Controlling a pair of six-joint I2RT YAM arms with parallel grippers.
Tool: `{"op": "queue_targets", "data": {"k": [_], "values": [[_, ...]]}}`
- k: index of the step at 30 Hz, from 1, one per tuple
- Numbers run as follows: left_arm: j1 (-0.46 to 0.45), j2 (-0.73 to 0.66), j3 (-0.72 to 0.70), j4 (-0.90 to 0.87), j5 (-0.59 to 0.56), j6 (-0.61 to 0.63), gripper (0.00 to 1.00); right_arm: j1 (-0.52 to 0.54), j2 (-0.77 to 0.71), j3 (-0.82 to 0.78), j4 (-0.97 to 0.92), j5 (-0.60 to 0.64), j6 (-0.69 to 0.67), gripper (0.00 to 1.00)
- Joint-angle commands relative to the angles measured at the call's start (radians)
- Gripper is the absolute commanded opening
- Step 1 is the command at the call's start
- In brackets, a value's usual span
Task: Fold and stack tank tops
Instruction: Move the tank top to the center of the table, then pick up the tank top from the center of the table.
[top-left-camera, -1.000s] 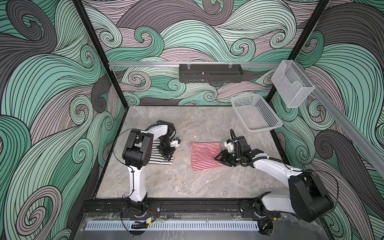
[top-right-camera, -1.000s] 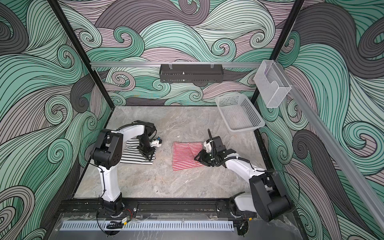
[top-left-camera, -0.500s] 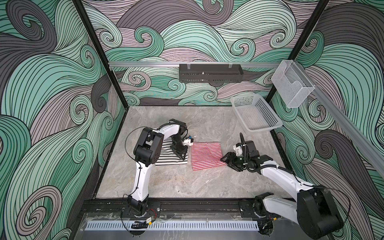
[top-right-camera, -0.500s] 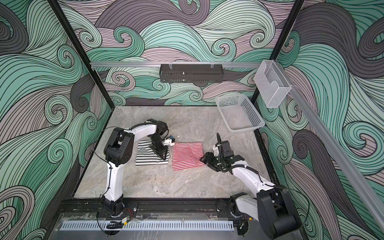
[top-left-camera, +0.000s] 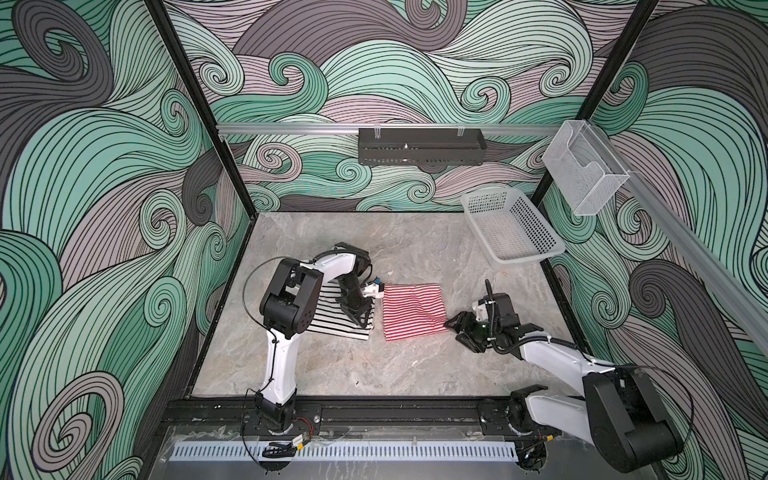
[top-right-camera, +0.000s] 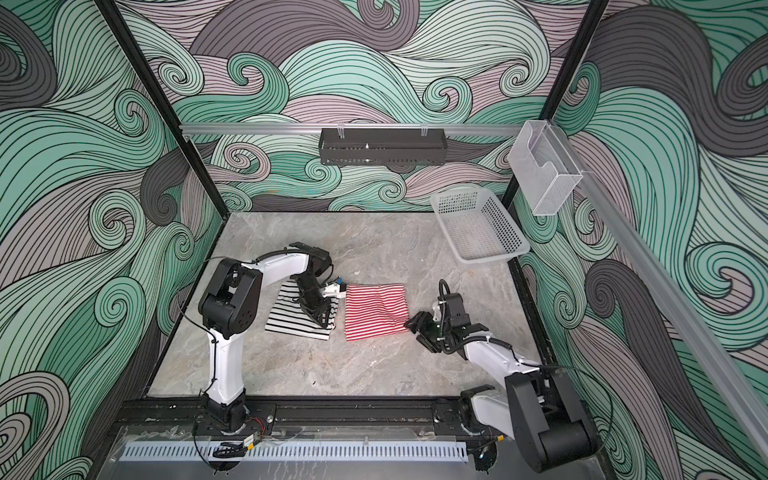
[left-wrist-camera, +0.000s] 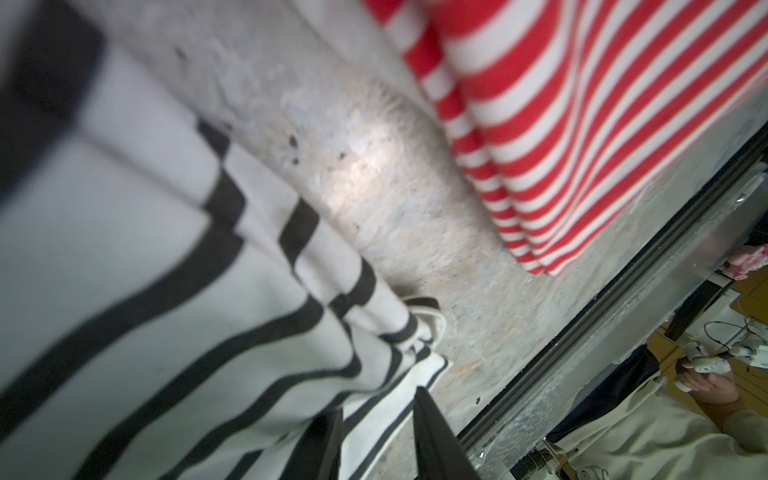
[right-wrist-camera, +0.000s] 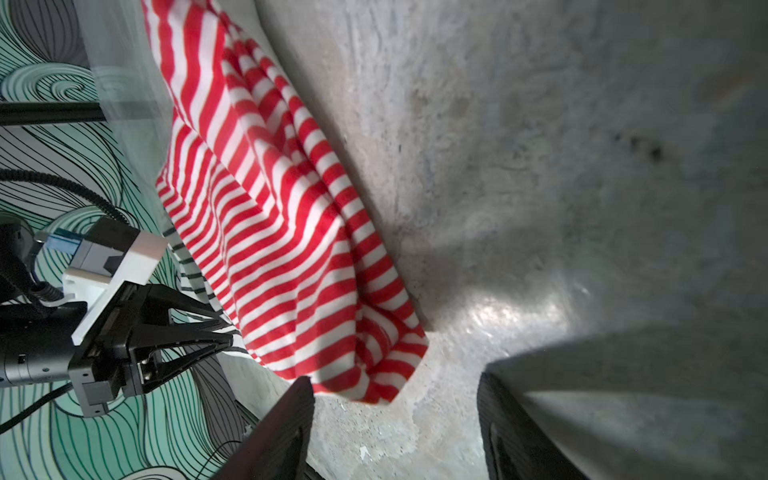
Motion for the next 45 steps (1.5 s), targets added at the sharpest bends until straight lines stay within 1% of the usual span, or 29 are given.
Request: {"op": "queue_targets", "data": {"k": [1,2,5,7,10,13,15,20,22,27,32,34,40,45], "values": [[-0.008,-0.045,0.123,-0.009,0.027,-0.024,0.35,-0.008,0.044,-0.018,0.042,0.045,0.059,0.64],[-0.007,-0.04,0.158,-0.006,0.028,-0.036,0.36,-0.008,0.063,-0.006,0.038,0.033,0.054,0.63],[-0.005,-0.014,0.252,0.01,0.029,-0.075,0.44,-0.008,0.131,0.03,0.032,-0.006,0.029,0.61],[-0.003,0.016,0.301,0.007,0.036,-0.081,0.49,-0.005,0.161,0.034,0.046,-0.02,0.027,0.58],[0.003,0.078,0.366,-0.019,0.031,-0.076,0.5,-0.003,0.167,0.029,0.052,-0.02,0.024,0.54],[0.015,0.138,0.413,-0.024,0.062,-0.079,0.5,0.0,0.167,0.026,0.058,-0.016,0.026,0.49],[0.016,0.185,0.471,-0.049,0.085,-0.072,0.51,0.005,0.177,0.024,0.072,-0.02,0.03,0.44],[0.024,0.293,0.623,-0.096,0.081,-0.071,0.51,0.016,0.182,0.018,0.095,-0.023,0.042,0.35],[0.027,0.328,0.68,-0.116,0.087,-0.074,0.51,0.019,0.178,0.015,0.099,-0.022,0.045,0.28],[0.032,0.38,0.775,-0.153,0.071,-0.091,0.51,0.022,0.148,-0.002,0.104,-0.019,0.054,0.0],[0.032,0.377,0.782,-0.147,0.097,-0.096,0.54,0.014,0.069,-0.049,0.07,0.018,0.067,0.0],[0.03,0.377,0.78,-0.147,0.119,-0.095,0.63,0.006,0.023,-0.072,0.05,0.031,0.078,0.0],[0.009,0.404,0.779,-0.161,0.174,-0.075,0.64,-0.007,-0.145,-0.114,-0.065,0.077,0.084,0.0],[-0.034,0.434,0.761,-0.152,0.221,-0.072,0.64,-0.007,-0.187,-0.119,-0.101,0.071,0.085,0.0]]}}
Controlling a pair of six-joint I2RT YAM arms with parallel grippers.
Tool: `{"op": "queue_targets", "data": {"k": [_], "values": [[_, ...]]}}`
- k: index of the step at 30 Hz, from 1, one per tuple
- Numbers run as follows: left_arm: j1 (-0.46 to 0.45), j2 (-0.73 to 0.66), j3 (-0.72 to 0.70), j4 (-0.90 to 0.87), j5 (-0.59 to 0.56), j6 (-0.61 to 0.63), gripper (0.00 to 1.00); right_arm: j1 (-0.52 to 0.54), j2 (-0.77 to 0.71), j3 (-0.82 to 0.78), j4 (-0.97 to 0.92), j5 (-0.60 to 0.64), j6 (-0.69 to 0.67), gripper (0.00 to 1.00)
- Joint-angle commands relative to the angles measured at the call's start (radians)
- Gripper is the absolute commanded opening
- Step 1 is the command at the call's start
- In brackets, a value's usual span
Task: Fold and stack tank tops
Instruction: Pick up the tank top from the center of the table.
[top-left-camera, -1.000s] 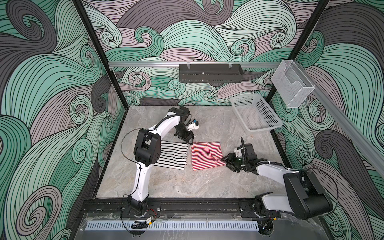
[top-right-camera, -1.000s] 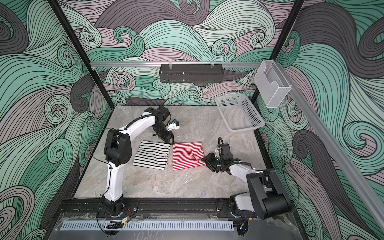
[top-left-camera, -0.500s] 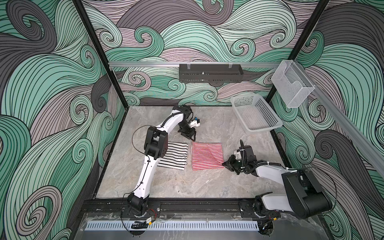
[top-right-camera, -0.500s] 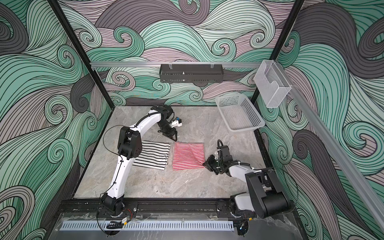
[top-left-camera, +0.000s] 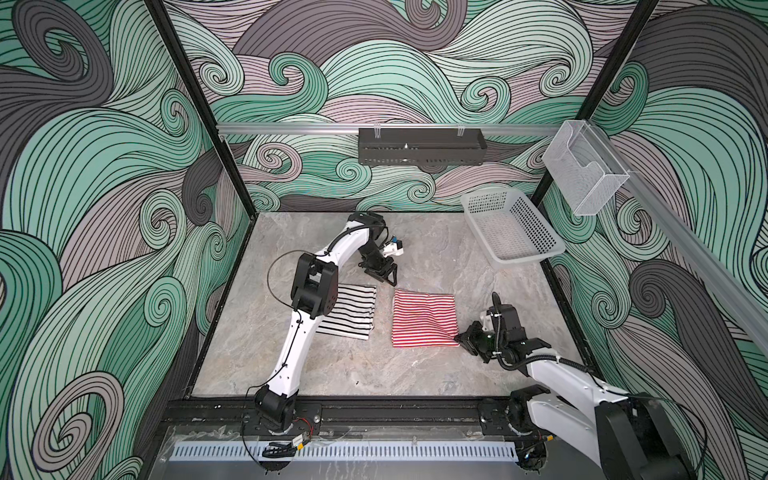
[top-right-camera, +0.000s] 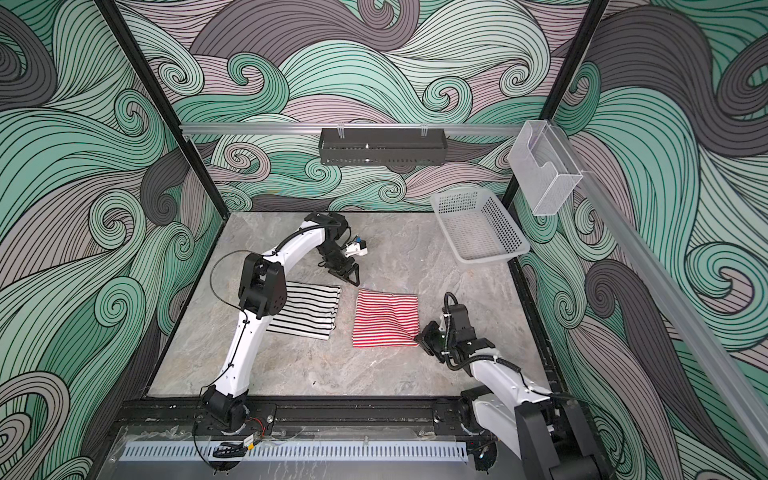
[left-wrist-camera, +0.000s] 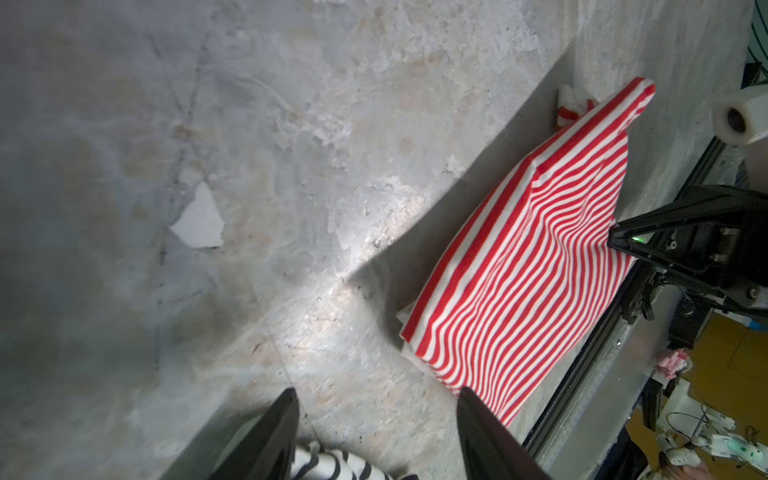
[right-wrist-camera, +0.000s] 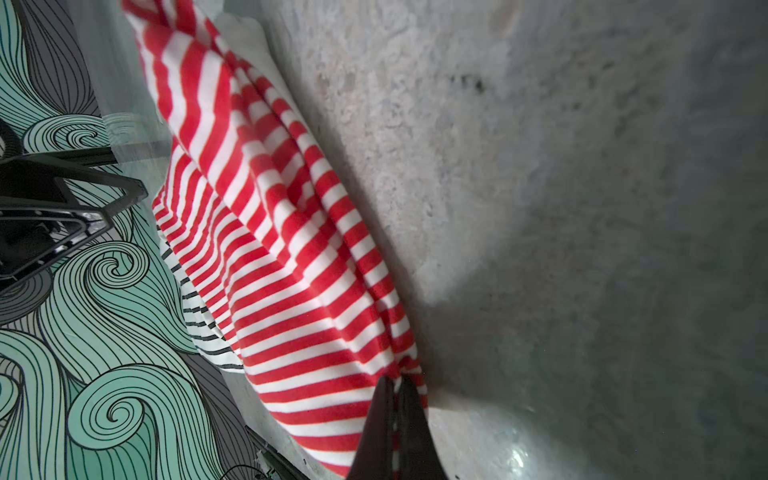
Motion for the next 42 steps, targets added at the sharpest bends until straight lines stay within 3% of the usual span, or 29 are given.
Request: {"op": "queue_targets", "data": {"k": [1,10,21,24,29,33,37,42], "values": [[-0.038,0.033,-0.002,-0.028,0.064,0.014,0.64,-0.006,-0.015,-0.011,-0.057,0.022,0.015,0.0],[-0.071,0.073,-0.023,-0.013,0.111,0.013,0.65,-0.006,-0.022,-0.007,-0.058,0.021,0.015,0.0],[-0.105,0.115,0.003,0.004,0.087,-0.008,0.64,-0.004,0.011,0.011,-0.037,0.004,0.009,0.0],[-0.104,0.109,0.003,-0.015,0.113,0.014,0.57,-0.002,0.02,0.017,-0.024,-0.008,0.008,0.0],[-0.102,0.086,0.005,-0.031,0.185,0.039,0.31,0.01,0.035,0.034,-0.012,-0.011,0.002,0.0],[-0.101,0.09,0.047,-0.074,0.209,0.073,0.26,0.023,0.05,0.054,-0.004,-0.011,0.0,0.0],[-0.079,0.078,0.089,-0.105,0.207,0.085,0.15,0.041,0.058,0.09,-0.005,-0.011,-0.008,0.0],[-0.048,0.031,0.098,-0.107,0.199,0.089,0.11,0.07,0.071,0.144,-0.013,-0.005,-0.011,0.0]]}}
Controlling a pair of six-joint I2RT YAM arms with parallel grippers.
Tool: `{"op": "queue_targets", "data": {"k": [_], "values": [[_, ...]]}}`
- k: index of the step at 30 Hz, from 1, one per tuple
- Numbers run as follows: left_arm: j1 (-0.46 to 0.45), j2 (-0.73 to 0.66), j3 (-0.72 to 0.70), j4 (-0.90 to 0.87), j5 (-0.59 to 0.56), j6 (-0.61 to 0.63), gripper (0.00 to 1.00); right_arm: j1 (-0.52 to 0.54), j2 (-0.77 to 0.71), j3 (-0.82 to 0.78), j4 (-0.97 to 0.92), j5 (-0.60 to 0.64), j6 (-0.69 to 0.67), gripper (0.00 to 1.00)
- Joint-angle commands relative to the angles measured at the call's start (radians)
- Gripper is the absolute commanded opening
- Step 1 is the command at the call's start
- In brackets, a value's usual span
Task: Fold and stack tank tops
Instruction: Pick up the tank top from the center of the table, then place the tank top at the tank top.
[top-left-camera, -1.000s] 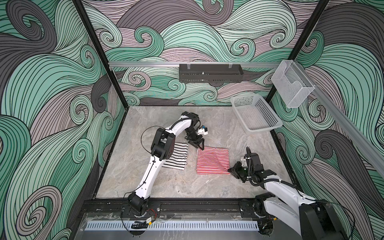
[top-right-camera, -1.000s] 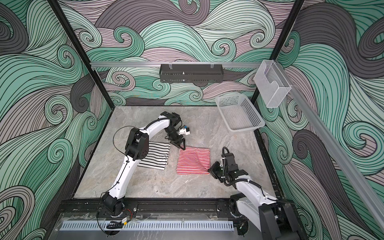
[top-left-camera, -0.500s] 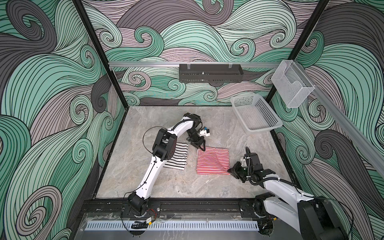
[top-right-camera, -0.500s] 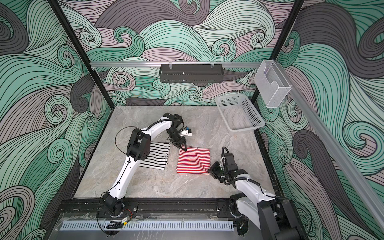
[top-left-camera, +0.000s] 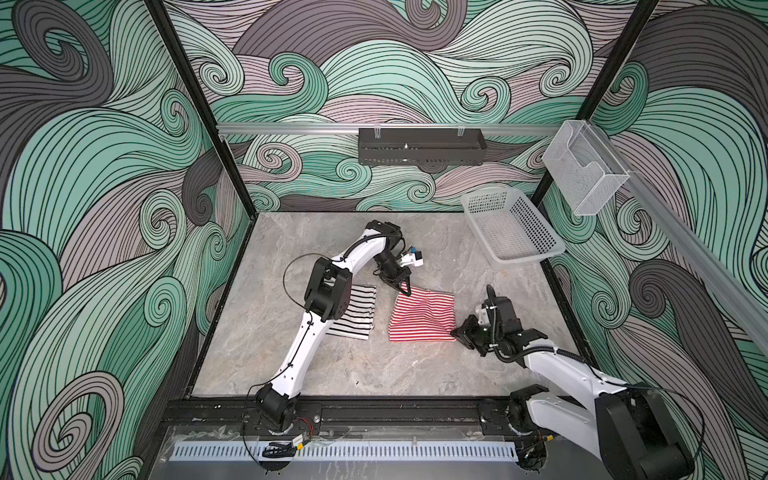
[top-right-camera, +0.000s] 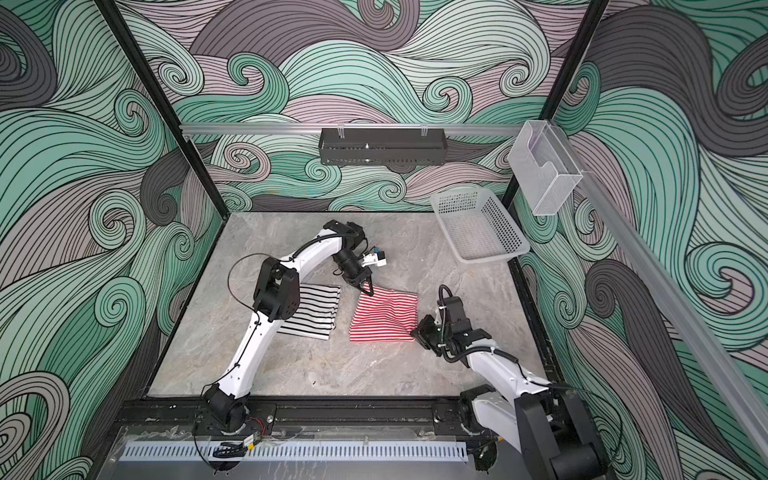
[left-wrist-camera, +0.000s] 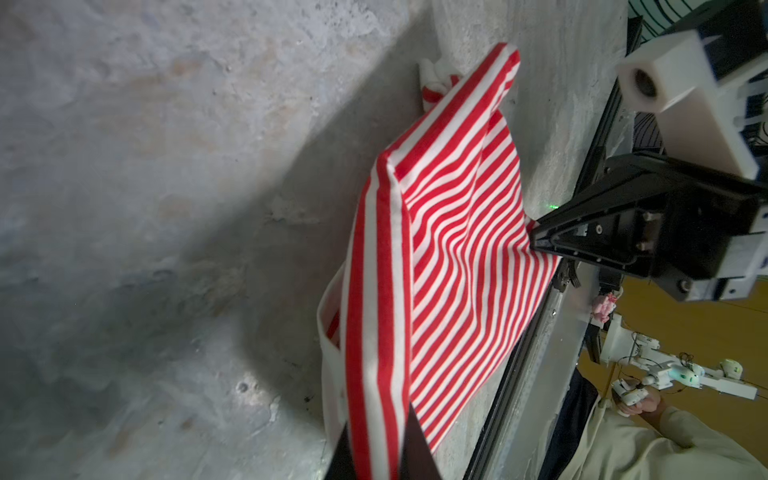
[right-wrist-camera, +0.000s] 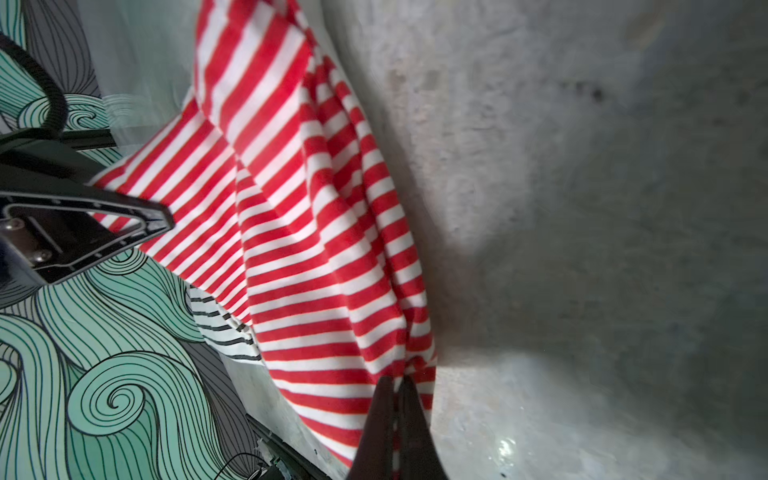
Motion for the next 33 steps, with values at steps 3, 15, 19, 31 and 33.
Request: {"op": "queue_targets", "data": {"k": [3,15,19,31,33], "values": [[0.045,-0.079,0.027,-0.049,0.023,0.026,0.1,0.033,0.024,0.068,0.018,-0.003,-0.007,0.0],[0.173,-0.214,0.034,-0.084,0.029,0.032,0.11,0.165,0.176,0.293,0.043,0.002,0.006,0.0],[0.235,-0.258,0.029,-0.128,0.029,0.055,0.11,0.228,0.245,0.394,0.034,0.007,-0.001,0.0],[0.448,-0.403,-0.189,-0.171,-0.015,0.153,0.12,0.414,0.587,0.658,0.157,-0.028,0.04,0.0],[0.487,-0.425,-0.228,-0.181,-0.011,0.172,0.12,0.439,0.633,0.693,0.177,-0.035,0.051,0.0]]}}
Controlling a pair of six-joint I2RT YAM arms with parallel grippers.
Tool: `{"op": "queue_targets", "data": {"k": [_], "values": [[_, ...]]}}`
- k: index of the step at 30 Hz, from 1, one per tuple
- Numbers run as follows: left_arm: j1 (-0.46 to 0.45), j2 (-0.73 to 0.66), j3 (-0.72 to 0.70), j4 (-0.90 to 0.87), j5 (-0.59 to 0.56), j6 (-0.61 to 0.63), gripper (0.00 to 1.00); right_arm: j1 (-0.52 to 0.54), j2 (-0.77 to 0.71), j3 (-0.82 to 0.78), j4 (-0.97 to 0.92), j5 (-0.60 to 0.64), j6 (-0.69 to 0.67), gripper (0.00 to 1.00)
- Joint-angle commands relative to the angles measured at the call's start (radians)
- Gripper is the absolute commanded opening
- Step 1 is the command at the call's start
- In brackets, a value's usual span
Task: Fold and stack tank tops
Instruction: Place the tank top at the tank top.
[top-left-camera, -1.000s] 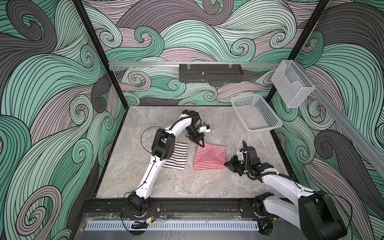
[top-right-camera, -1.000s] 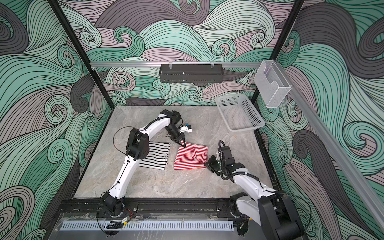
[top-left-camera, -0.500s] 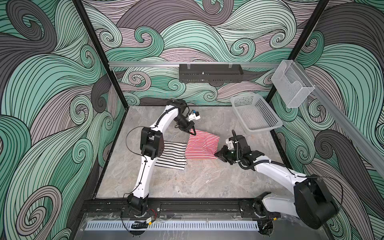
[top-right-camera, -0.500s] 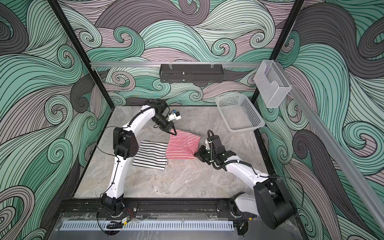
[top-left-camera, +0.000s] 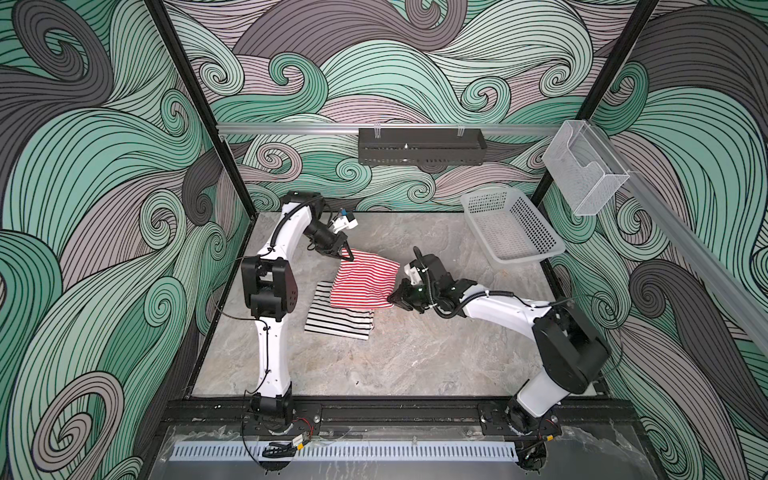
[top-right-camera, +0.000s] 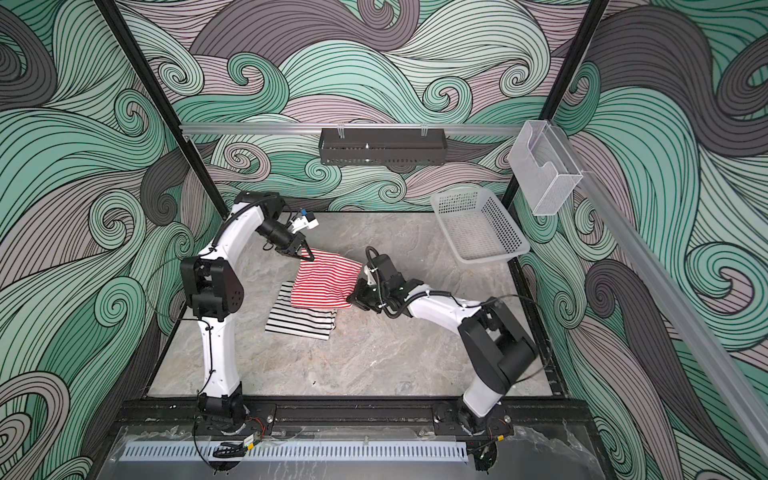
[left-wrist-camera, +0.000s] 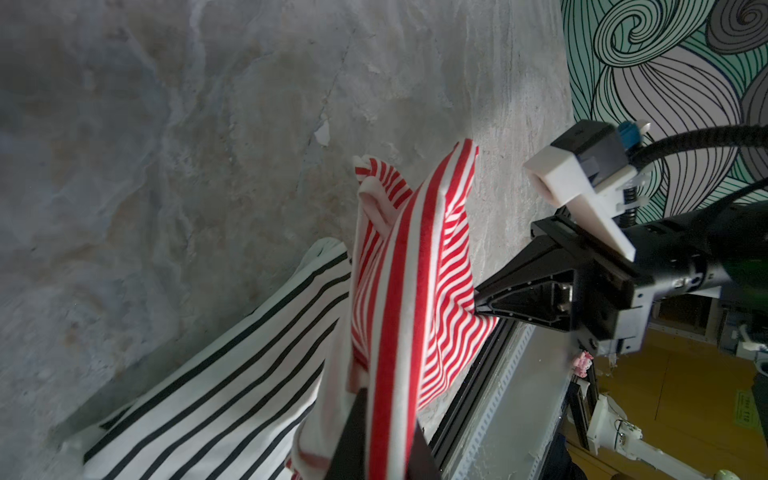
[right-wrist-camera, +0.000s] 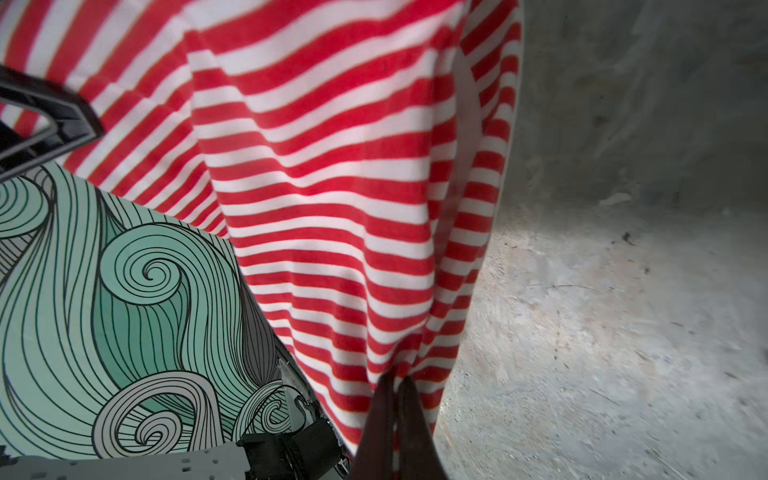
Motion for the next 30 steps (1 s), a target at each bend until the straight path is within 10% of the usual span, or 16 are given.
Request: {"op": "queue_targets", "data": {"k": [1,30], "values": [[0.06,-0.066,-0.051,-0.059,0.005,0.067,0.12,0.042,0.052,0.061,0.062,-0.03,0.039,0.0],[0.148,-0.097,-0.424,0.17,-0.166,0.061,0.16,0.145,0.14,-0.013,0.108,-0.01,0.086,0.0]]}}
